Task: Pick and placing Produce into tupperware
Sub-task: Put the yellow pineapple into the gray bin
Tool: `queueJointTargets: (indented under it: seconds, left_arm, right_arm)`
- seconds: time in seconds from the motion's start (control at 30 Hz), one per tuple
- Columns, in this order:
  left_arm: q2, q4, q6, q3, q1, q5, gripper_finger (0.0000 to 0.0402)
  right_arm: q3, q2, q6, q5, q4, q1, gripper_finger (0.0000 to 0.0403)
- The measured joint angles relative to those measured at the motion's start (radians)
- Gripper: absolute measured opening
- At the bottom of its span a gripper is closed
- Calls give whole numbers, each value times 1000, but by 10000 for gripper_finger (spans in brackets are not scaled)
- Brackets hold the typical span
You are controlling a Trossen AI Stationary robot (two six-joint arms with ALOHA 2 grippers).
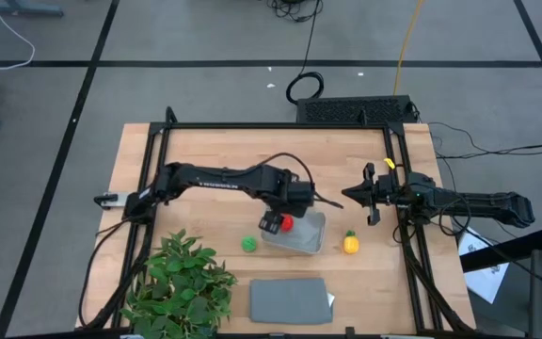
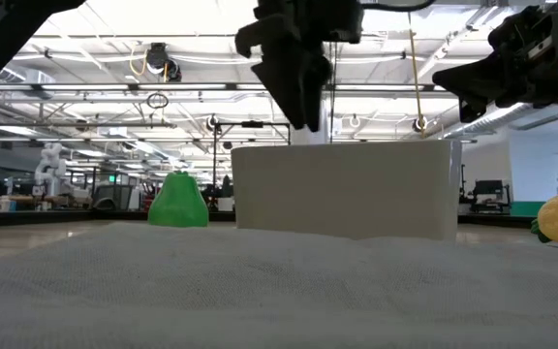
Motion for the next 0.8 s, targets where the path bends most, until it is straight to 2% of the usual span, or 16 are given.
queueJointTargets:
  seconds: [0.1,0.3,0.33,0.53,0.8]
  left_arm:
    - [-5,-37,-16,0,18,-33,190]
    - [-20,-56,-35,1,40,-21,34]
    - [-20,-57,-33,1,40,-14,18]
    - [-52,-46,-3,0,39,-45,4]
    - [-212,-16,-12,-3,60,-108,1]
  right_arm:
    - [0,0,0,0,-4,0,0]
    - [0,0,-2,0,-4,0,0]
    - [0,0,-3,0,-4,0,0]
    - [0,0,-2,0,-4,0,0]
    - [0,0,0,0,-4,0,0]
